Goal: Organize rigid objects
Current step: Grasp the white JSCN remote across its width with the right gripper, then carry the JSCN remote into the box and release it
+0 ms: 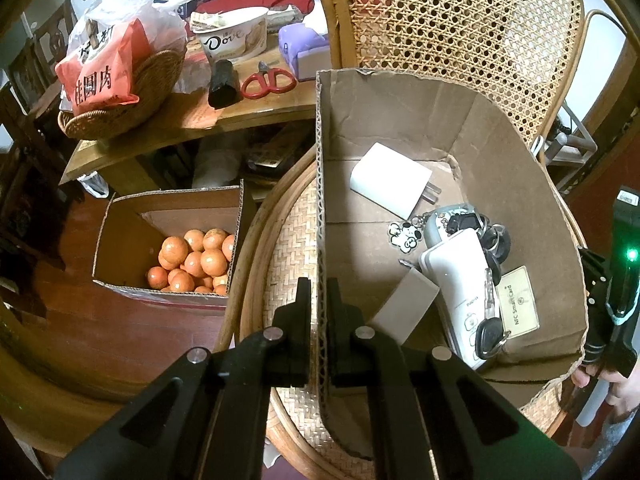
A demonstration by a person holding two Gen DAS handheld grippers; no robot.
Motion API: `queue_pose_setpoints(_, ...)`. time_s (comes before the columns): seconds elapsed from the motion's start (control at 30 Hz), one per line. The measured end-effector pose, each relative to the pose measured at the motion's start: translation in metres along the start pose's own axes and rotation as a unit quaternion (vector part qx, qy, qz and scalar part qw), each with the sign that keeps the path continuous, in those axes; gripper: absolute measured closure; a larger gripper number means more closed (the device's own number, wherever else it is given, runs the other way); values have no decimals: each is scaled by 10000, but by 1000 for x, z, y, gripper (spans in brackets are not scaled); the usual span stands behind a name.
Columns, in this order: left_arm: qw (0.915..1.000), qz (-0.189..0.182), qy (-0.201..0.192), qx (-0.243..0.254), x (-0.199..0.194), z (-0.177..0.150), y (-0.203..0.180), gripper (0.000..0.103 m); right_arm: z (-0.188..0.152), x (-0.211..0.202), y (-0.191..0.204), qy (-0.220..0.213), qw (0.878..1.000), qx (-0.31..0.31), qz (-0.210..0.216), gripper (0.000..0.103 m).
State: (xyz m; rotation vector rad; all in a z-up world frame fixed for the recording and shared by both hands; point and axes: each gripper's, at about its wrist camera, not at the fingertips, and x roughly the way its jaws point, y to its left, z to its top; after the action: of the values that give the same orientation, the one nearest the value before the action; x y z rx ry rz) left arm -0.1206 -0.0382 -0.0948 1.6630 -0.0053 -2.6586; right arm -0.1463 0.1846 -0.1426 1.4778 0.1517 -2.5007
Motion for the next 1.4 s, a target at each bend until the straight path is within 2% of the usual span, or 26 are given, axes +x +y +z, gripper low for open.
queue_pose_setpoints(0.13,10000,-16,2,6,0,1,1,96,1,-7,-12,-18,9976,652,212,59)
queue_pose_setpoints(0.27,10000,-31,6,3,1,1,2,96,4,-27,-20,-380,9935,995,404,59)
queue_pose_setpoints(0.53,10000,-5,-15,-1,0,1,2,97,13,-75,-28,-1277,9815,1383,351,59)
queue_pose_setpoints(0.77,10000,-5,-14,1,0,1,2,97,16,-108,5,-1789,9745,1228,582,59)
queue_pose_setpoints(0.97,10000,-13,-19,5,0,1,2,97,19,-117,45,-1863,9749,842,880,59)
queue_pose_setpoints(1.03,10000,-25,-26,9,0,1,3,97,19,-115,59,-1799,9780,652,834,59)
queue_pose_setpoints(1.2,9999,-99,-38,4,-4,0,7,96,18,-104,80,-1762,9835,89,413,59)
queue_pose_setpoints(1.4,9999,-141,-28,3,-5,-1,8,96,19,-94,88,-1574,9868,-52,384,59)
